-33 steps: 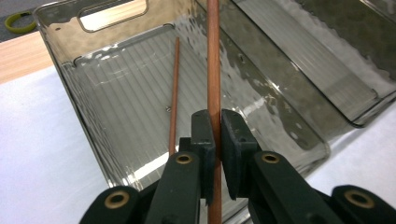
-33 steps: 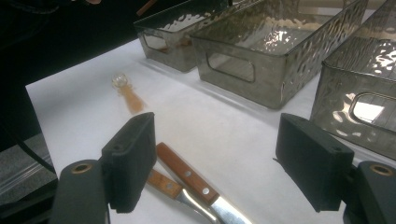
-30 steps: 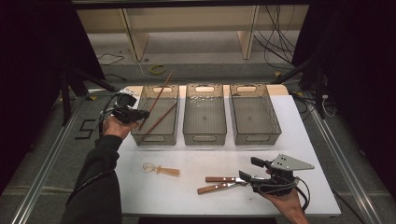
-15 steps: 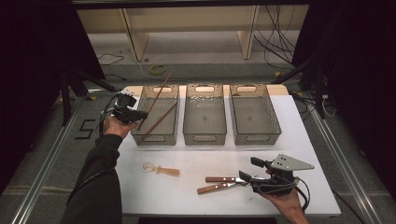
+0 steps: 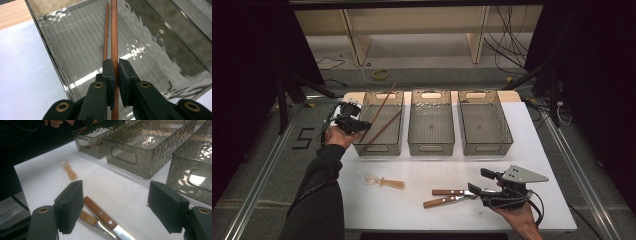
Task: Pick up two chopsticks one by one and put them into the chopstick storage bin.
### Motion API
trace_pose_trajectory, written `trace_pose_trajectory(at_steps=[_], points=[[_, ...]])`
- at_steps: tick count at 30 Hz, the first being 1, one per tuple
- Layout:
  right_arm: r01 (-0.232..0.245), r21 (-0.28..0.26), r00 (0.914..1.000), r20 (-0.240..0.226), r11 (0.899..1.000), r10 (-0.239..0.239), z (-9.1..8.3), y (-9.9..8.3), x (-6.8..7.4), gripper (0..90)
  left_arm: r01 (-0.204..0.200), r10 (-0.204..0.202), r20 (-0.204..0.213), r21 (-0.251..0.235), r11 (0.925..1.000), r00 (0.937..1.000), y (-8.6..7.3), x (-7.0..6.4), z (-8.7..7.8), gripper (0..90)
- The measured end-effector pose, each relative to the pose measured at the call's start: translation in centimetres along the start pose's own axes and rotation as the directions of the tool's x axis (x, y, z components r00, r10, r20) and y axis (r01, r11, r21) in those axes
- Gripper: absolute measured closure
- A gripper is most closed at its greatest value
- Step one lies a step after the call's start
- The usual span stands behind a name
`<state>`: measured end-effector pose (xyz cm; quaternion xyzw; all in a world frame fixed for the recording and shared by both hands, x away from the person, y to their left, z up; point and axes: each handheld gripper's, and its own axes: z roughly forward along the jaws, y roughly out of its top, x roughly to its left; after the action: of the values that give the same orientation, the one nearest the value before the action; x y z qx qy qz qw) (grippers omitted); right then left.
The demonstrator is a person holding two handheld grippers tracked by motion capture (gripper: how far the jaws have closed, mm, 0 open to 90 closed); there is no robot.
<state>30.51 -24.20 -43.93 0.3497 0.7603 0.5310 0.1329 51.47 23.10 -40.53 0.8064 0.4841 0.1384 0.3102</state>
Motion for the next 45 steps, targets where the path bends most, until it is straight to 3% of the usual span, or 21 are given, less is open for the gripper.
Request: trace_pose_trajectory(at_steps=[17,19,24,31,35,45], points=[[-0.001,0.000,1.0000,-0.001,1.000,0.001,0.0,0.0,0.0,29.6,0.024,-0.024,-0.004,0.050,0.9985,0.9997,-0.3,0.2,1.2,81.5],[-0.001,-0.001,1.0000,-0.001,1.000,0.001,0.0,0.0,0.0,29.6,0.031,-0.031,-0.005,0.040,0.9987,0.9995,-0.3,0.1,1.1,70.7],[-0.002,-0.001,1.0000,0.001,1.000,0.002,0.0,0.0,0.0,29.6,0.043,-0.043,0.021,0.000,0.9991,0.9989,-0.1,-0.1,0.2,59.2],[-0.001,0.000,1.0000,0.000,1.000,0.001,0.0,0.0,0.0,29.6,0.034,-0.030,0.087,-0.041,0.9986,0.9958,0.1,-0.9,-1.1,43.2],[-0.001,-0.001,1.0000,0.000,1.000,0.001,0.0,0.0,0.0,29.6,0.023,-0.015,0.125,-0.062,0.9978,0.9921,0.0,-1.4,-1.8,37.7],[0.000,-0.001,1.0000,0.000,1.000,0.000,0.0,0.0,0.0,29.6,-0.016,0.034,0.173,-0.103,0.9945,0.9843,-0.5,-3.0,-3.3,28.5]])
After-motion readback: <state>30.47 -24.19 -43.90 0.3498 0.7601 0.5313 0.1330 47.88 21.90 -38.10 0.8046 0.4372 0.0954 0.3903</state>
